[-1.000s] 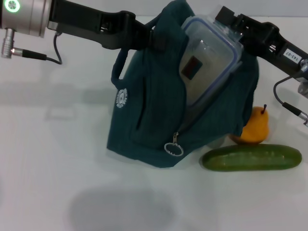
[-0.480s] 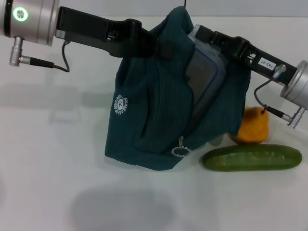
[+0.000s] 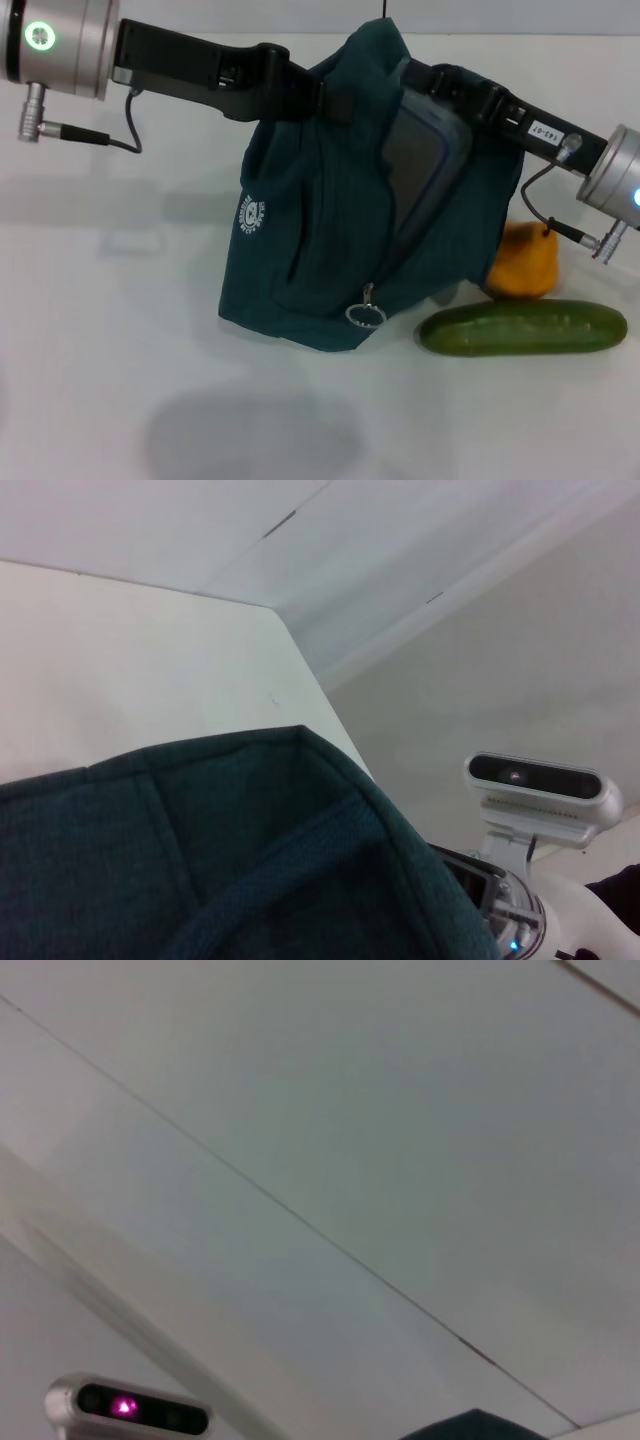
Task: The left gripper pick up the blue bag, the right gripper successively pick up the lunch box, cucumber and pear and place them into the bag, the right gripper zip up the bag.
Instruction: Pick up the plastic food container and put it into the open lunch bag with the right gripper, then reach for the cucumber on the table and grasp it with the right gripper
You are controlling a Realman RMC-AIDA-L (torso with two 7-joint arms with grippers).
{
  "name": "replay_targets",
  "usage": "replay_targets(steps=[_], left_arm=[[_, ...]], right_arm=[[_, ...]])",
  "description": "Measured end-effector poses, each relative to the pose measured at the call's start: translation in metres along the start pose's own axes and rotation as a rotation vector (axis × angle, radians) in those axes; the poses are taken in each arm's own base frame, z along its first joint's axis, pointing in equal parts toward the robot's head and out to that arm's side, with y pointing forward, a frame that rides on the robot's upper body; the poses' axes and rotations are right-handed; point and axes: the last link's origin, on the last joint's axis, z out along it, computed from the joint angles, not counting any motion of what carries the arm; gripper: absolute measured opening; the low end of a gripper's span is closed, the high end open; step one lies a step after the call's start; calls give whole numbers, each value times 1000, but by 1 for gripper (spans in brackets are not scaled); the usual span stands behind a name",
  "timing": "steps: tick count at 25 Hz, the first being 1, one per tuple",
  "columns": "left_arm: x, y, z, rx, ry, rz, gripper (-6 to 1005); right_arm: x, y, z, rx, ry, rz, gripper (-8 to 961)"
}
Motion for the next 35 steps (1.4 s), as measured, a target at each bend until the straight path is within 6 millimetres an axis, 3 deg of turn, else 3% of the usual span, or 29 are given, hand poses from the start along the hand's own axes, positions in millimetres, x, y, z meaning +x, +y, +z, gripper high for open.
replay_targets(steps=[7,14,19,23,27,31,35], left_arm=[[2,-1,-2,11,9,1,45],[2,-4,-4,28,20,1,45],[-1,-8,-10,44,29,-7,46],[0,-9,-12,50,32,-5,46],[-1,-10,-12,53,33,-4,45],[-2,-11,-14,56,36,-3,44],[-2,-11,-15,60,35,0,44]], right_arm=[[1,3,-4,-20,-9,-7,184],[0,-2,-22,4,-51,-12,246],[-9,-7,-44,32,-87,-81,250],[-15,2,-70,-3,-235,-204,253],[-24,3,-95,15,-311,-256,363],[-41,8,-115,-9,-246,-339,440],[-64,26,-115,-100,8,-481,517]])
